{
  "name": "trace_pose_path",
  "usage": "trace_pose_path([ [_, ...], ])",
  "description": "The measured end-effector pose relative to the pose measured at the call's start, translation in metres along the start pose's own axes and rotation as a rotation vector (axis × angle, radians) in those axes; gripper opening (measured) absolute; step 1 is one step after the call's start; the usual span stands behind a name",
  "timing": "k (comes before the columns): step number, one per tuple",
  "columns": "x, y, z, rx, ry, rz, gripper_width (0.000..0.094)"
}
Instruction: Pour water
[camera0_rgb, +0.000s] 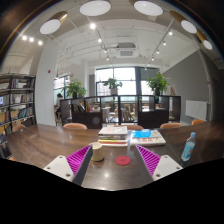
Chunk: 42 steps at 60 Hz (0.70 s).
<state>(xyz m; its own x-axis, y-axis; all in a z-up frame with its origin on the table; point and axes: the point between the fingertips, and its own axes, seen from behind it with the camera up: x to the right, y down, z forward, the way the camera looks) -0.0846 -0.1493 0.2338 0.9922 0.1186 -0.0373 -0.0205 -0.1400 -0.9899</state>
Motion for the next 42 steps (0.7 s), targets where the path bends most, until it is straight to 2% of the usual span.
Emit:
trace_pose_path([
  [8, 0.023, 0.019, 0.002, -0.007, 0.011, -0.015, 0.0859],
  [12, 0.090, 0.058, 0.004, -0.012, 0.033, -0.040, 0.0861],
  [19, 0.174, 0.086, 0.010, -0.022, 0.133, -0.031, 0.0855],
  [33, 0.315, 0.105, 0.021, -0.034, 0.292, 0.016, 0.0833],
  [42, 0.381, 0.109, 0.048, -0.036, 0.338, -0.001, 0.0835],
])
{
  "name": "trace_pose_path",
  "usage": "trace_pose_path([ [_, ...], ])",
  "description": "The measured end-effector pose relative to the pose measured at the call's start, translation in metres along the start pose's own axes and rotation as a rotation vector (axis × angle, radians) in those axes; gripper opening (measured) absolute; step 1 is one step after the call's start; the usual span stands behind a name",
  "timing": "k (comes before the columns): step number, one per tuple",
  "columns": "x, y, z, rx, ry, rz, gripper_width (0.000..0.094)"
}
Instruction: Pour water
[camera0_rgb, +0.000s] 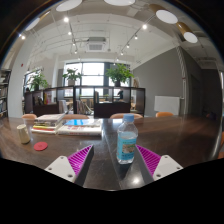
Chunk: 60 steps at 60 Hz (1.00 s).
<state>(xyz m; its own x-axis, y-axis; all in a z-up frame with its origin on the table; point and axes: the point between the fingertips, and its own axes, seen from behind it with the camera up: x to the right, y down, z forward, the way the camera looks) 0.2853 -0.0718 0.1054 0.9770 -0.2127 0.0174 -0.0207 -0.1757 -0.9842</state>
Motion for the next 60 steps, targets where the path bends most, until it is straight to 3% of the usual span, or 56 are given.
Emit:
trace_pose_path([
  [20, 0.054, -0.001, 0.106, 0.011, 0.047, 0.010, 0.0809],
  [25, 0.054, 0.001, 0.122, 0.016, 0.037, 0.004, 0.0674],
  [29, 0.046, 0.004, 0.129, 0.011, 0.001, 0.013, 0.0441],
  [43, 0.051, 0.001, 0.130, 0.027, 0.056, -0.025, 0.0265],
  [53, 0.050, 0.001, 0.127, -0.002, 0.086, -0.063, 0.0262],
  [60, 0.014, -0.025, 0.115, 0.015, 0.092, -0.173, 0.0260],
])
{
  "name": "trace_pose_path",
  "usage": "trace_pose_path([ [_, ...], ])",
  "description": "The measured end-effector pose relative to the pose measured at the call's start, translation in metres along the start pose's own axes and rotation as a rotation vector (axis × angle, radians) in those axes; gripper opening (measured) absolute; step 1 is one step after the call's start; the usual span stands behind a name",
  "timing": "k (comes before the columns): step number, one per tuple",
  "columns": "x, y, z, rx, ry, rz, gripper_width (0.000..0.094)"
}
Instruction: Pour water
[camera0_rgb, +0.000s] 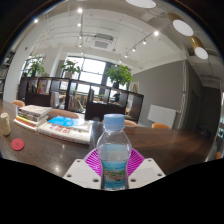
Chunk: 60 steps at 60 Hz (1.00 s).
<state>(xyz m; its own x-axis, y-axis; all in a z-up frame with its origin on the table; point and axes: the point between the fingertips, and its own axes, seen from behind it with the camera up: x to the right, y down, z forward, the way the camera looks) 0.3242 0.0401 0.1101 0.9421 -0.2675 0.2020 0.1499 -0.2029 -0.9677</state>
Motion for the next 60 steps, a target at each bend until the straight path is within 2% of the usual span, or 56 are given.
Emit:
trace_pose_path([
  [12, -0.118, -0.073, -0.012, 0.075, -0.043, -0.388, 0.0261],
  [25, -0.258, -0.134, -0.025, 0.198, -0.059, -0.817, 0.0270],
  [41, -0.381, -0.154, -0.025, 0.365, -0.041, -1.360, 0.0266],
  [60, -0.463, -0.152, -0.027, 0.583, 0.026, -1.914, 0.0265],
])
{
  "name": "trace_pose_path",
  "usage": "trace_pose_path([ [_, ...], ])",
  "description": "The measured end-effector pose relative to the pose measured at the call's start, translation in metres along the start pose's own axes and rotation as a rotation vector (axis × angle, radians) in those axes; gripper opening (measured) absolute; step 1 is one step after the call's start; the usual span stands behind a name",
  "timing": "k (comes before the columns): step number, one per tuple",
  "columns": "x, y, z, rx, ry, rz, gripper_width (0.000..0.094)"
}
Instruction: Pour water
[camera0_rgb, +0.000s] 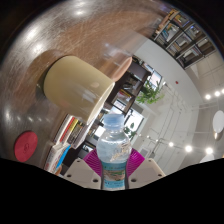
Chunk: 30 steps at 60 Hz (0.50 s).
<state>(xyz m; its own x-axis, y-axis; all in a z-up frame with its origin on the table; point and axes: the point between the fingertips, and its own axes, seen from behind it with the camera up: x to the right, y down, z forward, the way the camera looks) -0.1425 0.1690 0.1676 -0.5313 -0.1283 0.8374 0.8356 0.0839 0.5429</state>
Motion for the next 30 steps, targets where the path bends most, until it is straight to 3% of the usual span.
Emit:
trace_pose_path([
  [12, -0.005, -0.024, 0.001, 0.055, 0.040, -0.174, 0.0266],
  [22, 0.004, -0.006, 0.004, -0.009, 0.033, -0.025, 0.0263],
  [30, 0.012, 0.052, 0.008, -0.105, 0.042, 0.333, 0.0264],
])
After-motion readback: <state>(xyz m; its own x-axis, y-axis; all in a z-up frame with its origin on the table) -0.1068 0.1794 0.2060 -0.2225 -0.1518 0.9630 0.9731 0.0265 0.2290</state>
